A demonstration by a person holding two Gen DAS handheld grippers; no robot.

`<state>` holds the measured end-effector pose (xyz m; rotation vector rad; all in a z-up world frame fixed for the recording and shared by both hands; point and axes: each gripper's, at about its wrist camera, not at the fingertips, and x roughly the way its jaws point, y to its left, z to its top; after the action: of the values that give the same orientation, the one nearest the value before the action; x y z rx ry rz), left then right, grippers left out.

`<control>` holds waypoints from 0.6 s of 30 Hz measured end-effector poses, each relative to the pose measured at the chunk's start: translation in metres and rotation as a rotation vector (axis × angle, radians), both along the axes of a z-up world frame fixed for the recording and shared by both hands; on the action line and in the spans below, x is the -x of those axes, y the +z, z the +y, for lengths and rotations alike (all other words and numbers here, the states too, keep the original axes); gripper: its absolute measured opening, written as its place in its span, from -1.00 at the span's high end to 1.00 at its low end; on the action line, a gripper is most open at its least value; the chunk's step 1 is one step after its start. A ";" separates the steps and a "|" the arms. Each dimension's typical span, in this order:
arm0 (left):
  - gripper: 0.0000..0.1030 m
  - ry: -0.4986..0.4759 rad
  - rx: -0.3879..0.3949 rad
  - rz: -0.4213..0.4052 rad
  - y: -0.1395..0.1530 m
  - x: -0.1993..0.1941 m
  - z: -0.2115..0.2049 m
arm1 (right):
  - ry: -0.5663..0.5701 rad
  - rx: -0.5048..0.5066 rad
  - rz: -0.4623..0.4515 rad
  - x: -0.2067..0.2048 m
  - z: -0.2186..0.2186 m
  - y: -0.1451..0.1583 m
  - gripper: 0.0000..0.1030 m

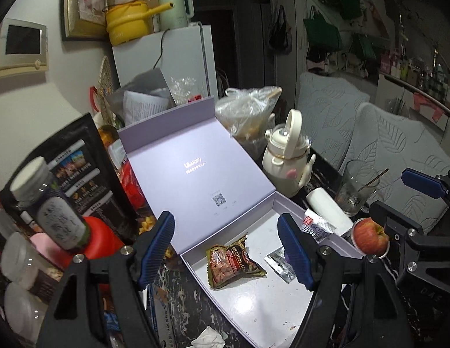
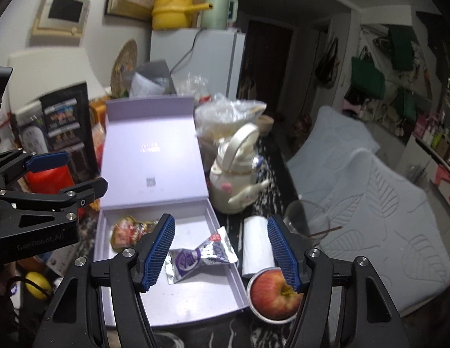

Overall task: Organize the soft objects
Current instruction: 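Open both grippers to drop the packets into the gift box, then withdraw both grippers from the box back toward the table items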

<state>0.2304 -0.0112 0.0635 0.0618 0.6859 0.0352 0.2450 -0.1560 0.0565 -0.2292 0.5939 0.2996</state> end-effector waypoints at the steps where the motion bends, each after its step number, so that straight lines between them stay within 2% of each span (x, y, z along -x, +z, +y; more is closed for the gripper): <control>1: -0.43 0.001 0.002 -0.012 0.006 0.006 0.001 | 0.000 -0.004 -0.012 0.006 0.000 0.006 -0.30; 10: -0.43 -0.017 0.011 -0.111 0.052 0.062 0.002 | 0.004 -0.032 -0.124 0.070 -0.008 0.049 -0.33; 13: -0.58 -0.025 0.011 -0.135 0.062 0.082 0.001 | 0.009 -0.042 -0.156 0.094 -0.011 0.062 -0.38; 18: -0.67 -0.035 0.022 -0.184 0.076 0.118 0.001 | -0.001 -0.052 -0.179 0.126 -0.015 0.074 -0.40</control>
<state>0.1123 -0.0102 0.1390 0.0490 0.5012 0.0003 0.1193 -0.1711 0.1301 -0.2034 0.4091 0.2898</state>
